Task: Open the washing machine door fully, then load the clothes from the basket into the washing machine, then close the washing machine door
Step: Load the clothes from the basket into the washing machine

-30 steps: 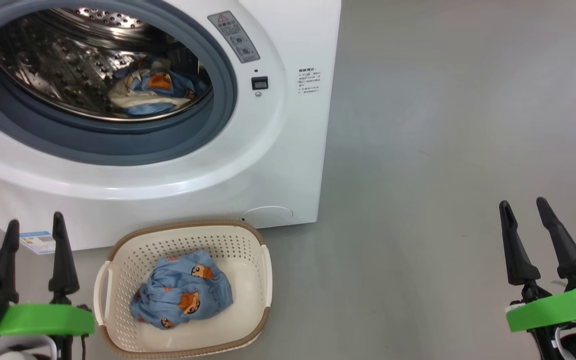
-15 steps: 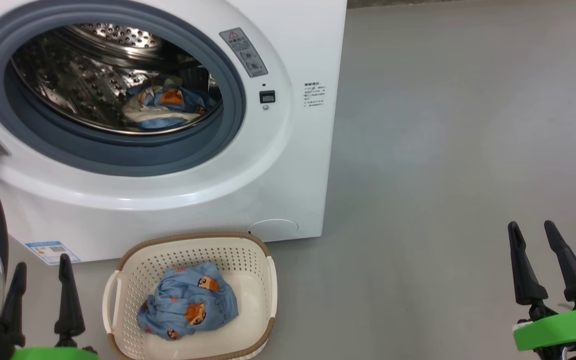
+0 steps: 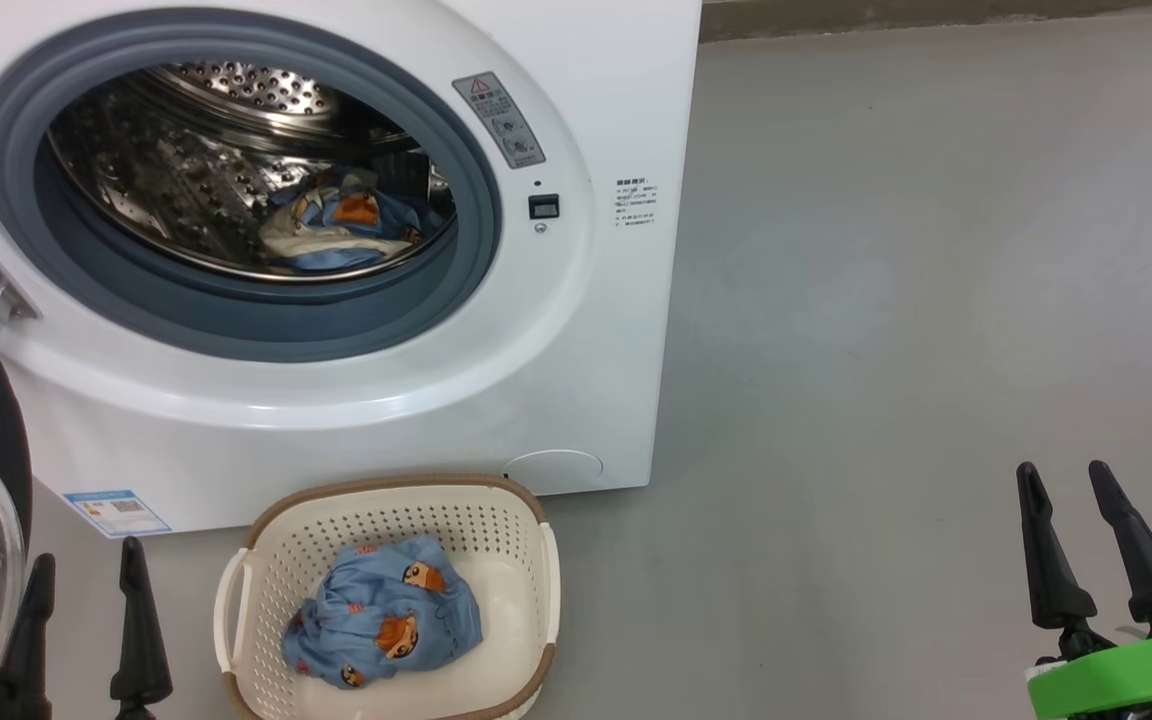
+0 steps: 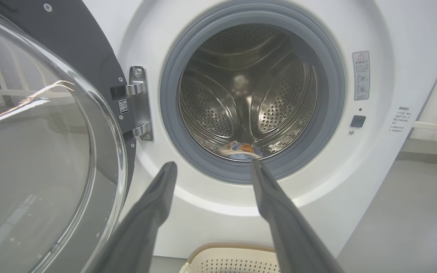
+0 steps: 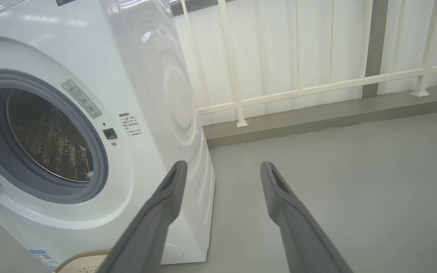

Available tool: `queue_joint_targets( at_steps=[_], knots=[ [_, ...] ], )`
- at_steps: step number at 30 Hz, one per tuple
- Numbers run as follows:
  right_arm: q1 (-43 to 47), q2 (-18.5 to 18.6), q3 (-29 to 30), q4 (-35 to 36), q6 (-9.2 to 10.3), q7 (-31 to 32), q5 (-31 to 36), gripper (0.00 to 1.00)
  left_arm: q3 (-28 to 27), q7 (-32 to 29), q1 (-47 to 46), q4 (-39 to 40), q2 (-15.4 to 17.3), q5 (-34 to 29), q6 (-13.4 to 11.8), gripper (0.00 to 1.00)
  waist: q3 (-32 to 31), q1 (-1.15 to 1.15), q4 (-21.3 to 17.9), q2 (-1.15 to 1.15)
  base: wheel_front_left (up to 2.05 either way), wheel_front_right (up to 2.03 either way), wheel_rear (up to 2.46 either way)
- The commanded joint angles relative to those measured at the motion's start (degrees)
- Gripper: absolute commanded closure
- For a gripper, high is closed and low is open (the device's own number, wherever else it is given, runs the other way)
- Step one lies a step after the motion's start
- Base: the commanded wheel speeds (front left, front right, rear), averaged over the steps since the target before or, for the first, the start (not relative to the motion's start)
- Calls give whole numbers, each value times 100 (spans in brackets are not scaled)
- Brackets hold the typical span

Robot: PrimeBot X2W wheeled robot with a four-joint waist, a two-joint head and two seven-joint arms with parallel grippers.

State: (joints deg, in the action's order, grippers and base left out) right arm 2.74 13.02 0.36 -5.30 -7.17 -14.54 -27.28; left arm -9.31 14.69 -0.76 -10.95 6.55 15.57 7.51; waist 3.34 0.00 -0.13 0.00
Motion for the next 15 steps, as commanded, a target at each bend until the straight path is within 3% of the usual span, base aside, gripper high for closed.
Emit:
queue_joint_targets(
  at_steps=[1, 15],
  knots=[
    [-19, 130, -76, 157, -32, -46, 27, 0, -163, 30, -50, 193, 123, 44, -2, 0, 10, 0, 4, 0, 0, 0, 0],
    [-352, 32, -189, 200, -32, -46, 35, 0, -170, 30, -169, -43, 0, 66, -2, 0, 447, 0, -106, 0, 0, 0, 0]
  ],
)
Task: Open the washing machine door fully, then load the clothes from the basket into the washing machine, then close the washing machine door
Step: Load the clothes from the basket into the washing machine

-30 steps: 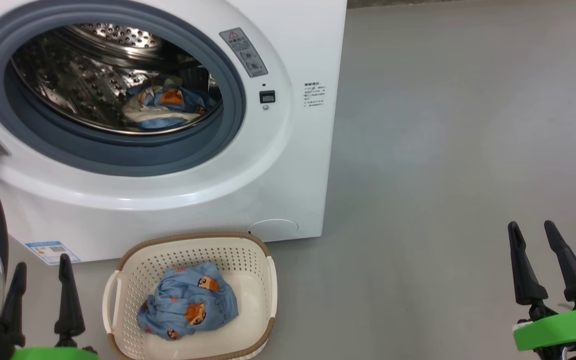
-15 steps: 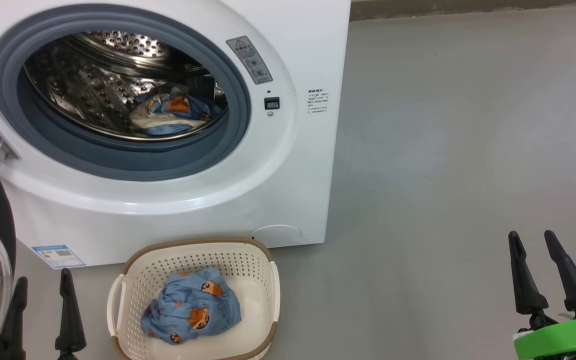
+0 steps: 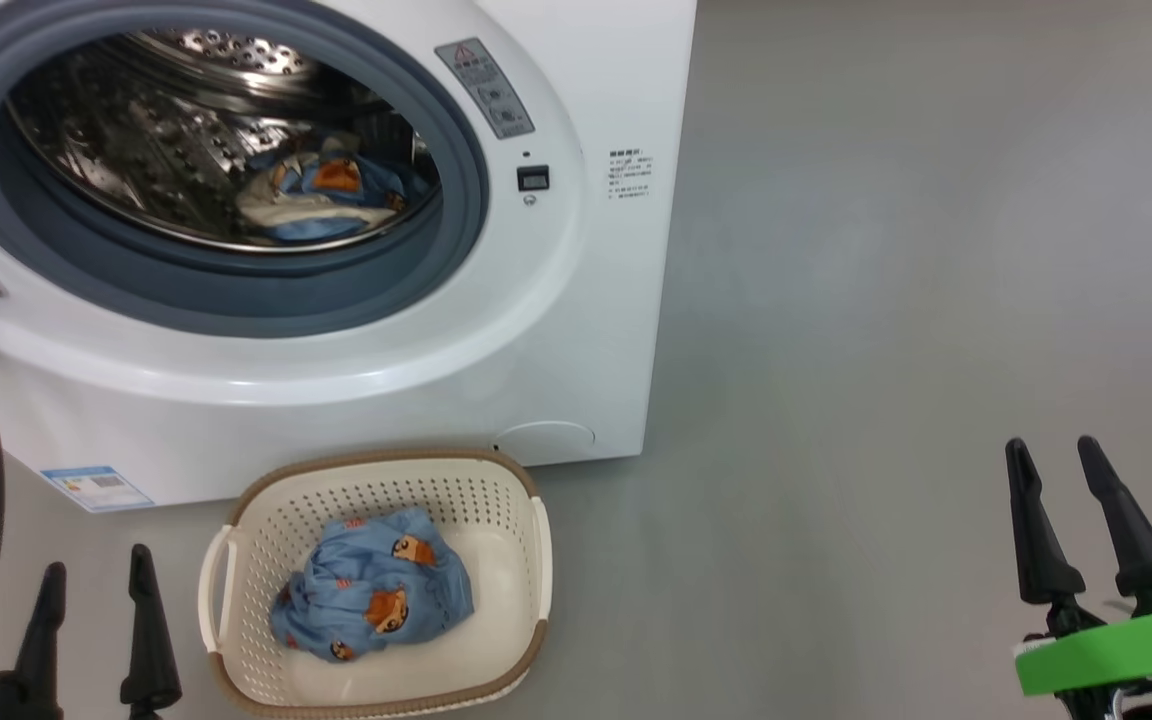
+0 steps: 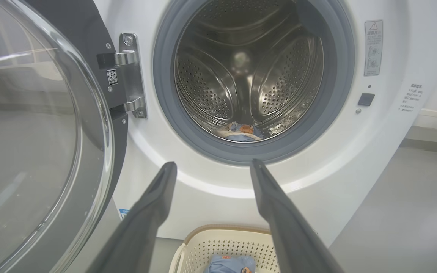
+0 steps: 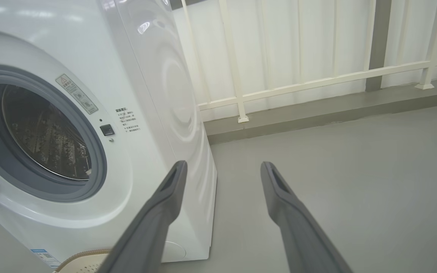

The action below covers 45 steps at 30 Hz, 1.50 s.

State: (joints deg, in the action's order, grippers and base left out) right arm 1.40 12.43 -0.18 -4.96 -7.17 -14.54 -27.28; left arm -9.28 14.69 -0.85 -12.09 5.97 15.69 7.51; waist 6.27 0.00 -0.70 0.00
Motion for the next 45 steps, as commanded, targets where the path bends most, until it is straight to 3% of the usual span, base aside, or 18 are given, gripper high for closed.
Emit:
queue_joint_targets(
  at_steps=[1, 10, 15, 22, 33, 45],
  knots=[
    [-263, 74, -139, 177, -32, -46, 38, 0, -172, 30, -183, 30, 34, 63, -2, 0, 223, 0, -60, 0, 0, 0, 0],
    [-683, -38, -170, 270, -32, -46, 59, 0, 45, 30, -590, -506, -18, 157, -2, 0, 888, 0, -141, 0, 0, 0, 0],
    [-1011, -103, -184, 320, -32, -46, 83, 0, 303, 30, -1089, -1195, 70, 300, -2, 0, 1409, 0, -203, 0, 0, 0, 0],
    [-1348, -192, -252, 367, -32, -46, 99, 0, 769, 30, -1884, -2306, 331, 498, -2, 0, 2033, 0, -274, 0, 0, 0, 0],
    [-1929, -351, -401, 453, -32, -46, 106, 0, 1988, -8, -3520, -4360, 807, 876, -2, 0, 3035, 0, -447, 0, 0, 0, 0],
    [-2293, -520, -597, 516, -32, -46, 86, 0, 2816, -758, -5011, -5835, 1391, 590, -2, 0, 3852, 0, -833, 0, 0, 0, 0]
  ],
)
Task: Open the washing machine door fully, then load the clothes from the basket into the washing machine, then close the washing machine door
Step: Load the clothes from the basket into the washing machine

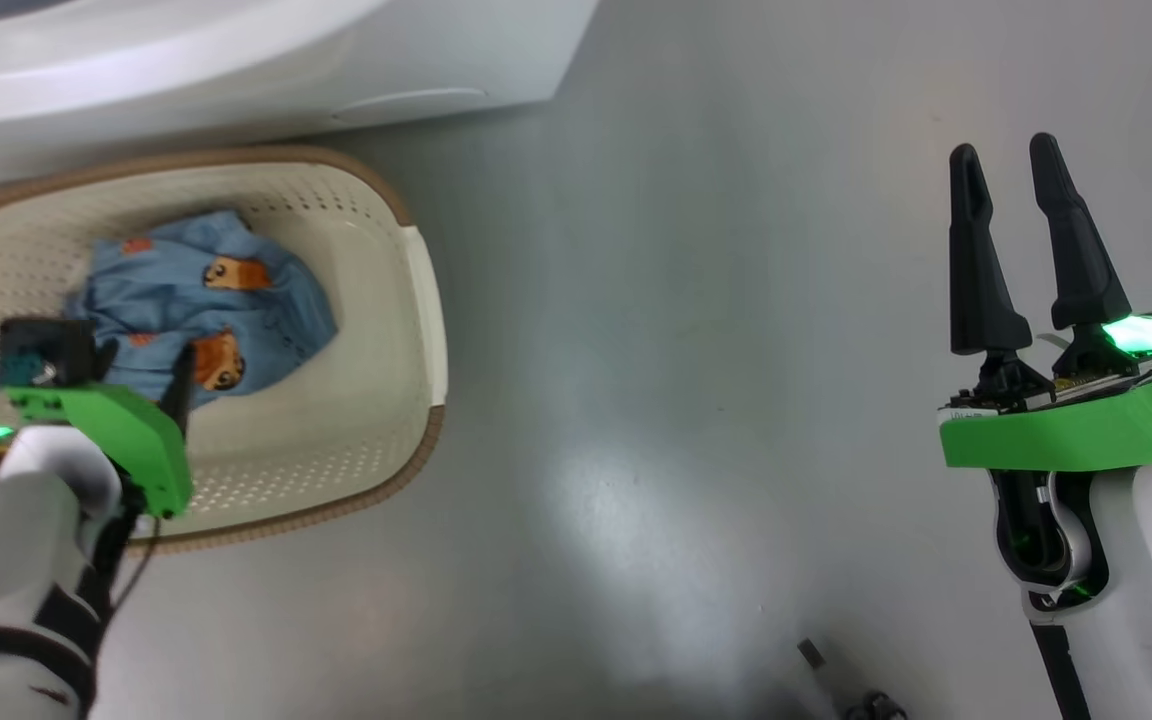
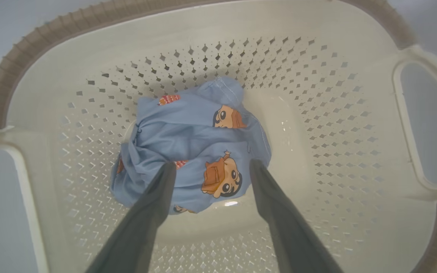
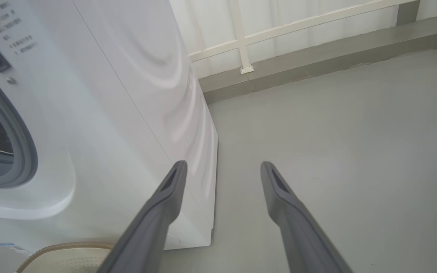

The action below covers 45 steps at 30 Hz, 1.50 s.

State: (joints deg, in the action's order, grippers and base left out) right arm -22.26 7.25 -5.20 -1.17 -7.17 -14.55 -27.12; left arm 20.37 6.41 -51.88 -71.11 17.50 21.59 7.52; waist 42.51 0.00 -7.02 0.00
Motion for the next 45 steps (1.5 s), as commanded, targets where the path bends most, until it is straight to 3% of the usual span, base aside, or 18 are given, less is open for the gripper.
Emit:
queue_joint_targets(
  at_steps=[1, 18, 32, 33, 35, 45],
  knots=[
    [52, -15, -111, 148, -32, -45, 68, 0, -93, -11, 7, 6, 298, -52, -3, 0, 290, 0, -237, 0, 0, 0, 0],
    [-236, -130, -459, 301, -32, -45, 93, 0, 506, -1009, -838, -261, 799, -552, -287, 0, 987, 0, -564, 0, 0, 0, 0],
    [-334, -184, -658, 395, -32, -45, 99, 0, 848, -1379, -1114, -280, 935, -700, -173, 0, 1219, 0, -685, 0, 0, 0, 0],
    [-337, -187, -660, 398, -32, -45, 101, 0, 870, -1396, -1121, -280, 929, -707, -169, 43, 1223, 0, -689, 0, 0, 0, 0],
    [-343, -192, -657, 403, -32, -45, 103, 0, 914, -1418, -1126, -281, 930, -721, -162, 100, 1222, 0, -699, 0, 0, 0, 0],
    [-337, -189, -607, 393, -32, -45, 106, 0, 911, -1275, -1099, -283, 877, -599, -192, 100, 1134, 0, -682, 0, 0, 0, 0]
  ],
)
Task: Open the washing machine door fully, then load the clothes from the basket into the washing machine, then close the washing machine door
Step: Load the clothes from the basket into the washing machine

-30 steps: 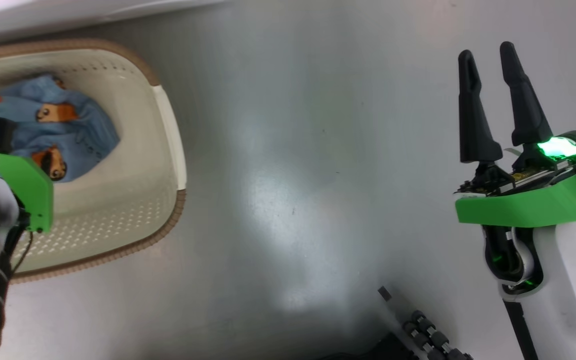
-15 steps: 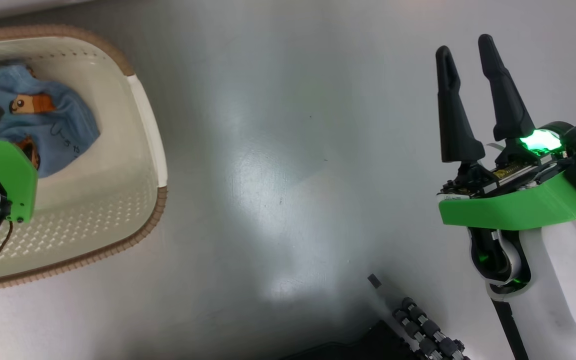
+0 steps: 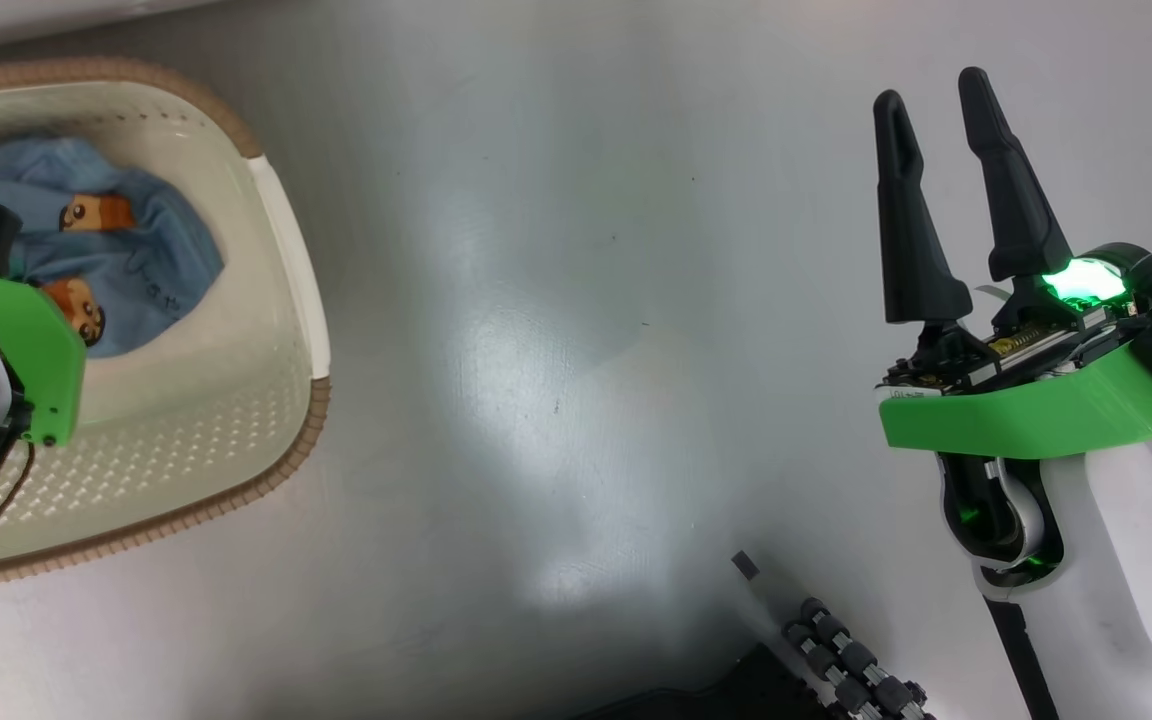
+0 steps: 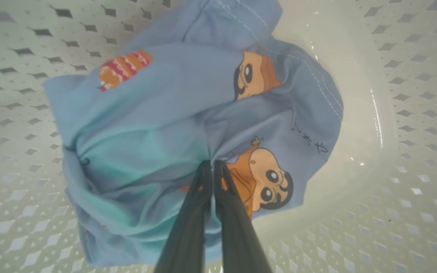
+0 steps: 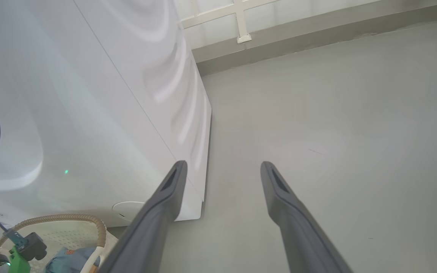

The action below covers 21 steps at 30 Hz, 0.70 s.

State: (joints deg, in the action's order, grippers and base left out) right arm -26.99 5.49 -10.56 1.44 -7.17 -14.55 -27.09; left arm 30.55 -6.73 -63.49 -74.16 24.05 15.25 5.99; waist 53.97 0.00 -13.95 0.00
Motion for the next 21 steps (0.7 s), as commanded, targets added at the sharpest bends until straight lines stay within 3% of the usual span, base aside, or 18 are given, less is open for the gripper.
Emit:
queue_joint_targets(
  at_steps=[1, 8, 21],
  knots=[
    [134, -13, -58, 131, -32, -45, 101, 0, -122, 64, 77, 22, 203, 66, -48, 100, -36, 0, 27, 0, 0, 0, 0],
    [128, -4, 54, 109, -32, -45, 96, 0, -497, 660, 277, 22, -9, 536, -140, 100, -360, 0, 205, 0, 0, 0, 0],
    [411, 109, 258, -59, -32, -45, 50, 0, -945, 1941, 1011, 22, -581, 1220, 15, 100, -1420, 0, 689, 0, 0, 0, 0]
  ],
)
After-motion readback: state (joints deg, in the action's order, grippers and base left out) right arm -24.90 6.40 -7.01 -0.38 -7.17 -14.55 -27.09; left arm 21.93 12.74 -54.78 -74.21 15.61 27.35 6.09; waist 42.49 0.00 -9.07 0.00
